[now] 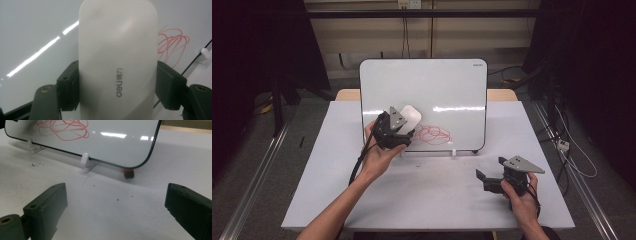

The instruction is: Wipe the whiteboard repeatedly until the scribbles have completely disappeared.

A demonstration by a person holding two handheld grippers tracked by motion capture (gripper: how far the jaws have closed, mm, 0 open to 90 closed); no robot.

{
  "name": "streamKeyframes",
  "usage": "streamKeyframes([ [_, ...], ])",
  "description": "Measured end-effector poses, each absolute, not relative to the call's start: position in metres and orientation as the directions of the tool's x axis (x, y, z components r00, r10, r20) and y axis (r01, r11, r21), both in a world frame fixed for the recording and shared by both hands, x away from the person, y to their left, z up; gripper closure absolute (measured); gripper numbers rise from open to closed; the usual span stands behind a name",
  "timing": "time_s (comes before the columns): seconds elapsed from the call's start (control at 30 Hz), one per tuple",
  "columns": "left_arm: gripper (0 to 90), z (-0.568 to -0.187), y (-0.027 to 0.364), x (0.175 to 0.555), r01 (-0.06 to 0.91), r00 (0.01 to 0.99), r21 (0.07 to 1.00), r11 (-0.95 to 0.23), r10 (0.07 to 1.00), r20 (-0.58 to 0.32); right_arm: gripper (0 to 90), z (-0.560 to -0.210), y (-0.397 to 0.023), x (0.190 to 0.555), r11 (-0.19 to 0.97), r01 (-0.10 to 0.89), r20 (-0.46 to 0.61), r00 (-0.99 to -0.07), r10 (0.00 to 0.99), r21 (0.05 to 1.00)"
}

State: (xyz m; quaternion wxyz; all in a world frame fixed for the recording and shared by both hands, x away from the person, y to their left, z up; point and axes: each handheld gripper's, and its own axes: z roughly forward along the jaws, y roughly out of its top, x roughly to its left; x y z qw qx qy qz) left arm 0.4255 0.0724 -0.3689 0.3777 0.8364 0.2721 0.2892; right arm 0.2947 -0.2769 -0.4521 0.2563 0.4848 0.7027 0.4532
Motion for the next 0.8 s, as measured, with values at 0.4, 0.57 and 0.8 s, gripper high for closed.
streamKeyframes([
  [0.4,30.9,-0.379,0.063,0.43,0.222,0.673,0.757,-0.615,0.658,0.337,4.1,-0.452,-0.277,0.294,0.116,0.451,0.083,-0.396,0.914,0.885],
  [0.57,30.9,-0.383,0.061,0.434,0.205,0.652,0.736,-0.646,0.651,0.39,4.1,-0.453,-0.277,0.295,0.115,0.454,0.083,-0.392,0.916,0.884],
  [0.8,30.9,-0.391,0.055,0.434,0.178,0.623,0.706,-0.686,0.634,0.458,4.1,-0.452,-0.277,0.295,0.117,0.453,0.078,-0.39,0.917,0.884],
])
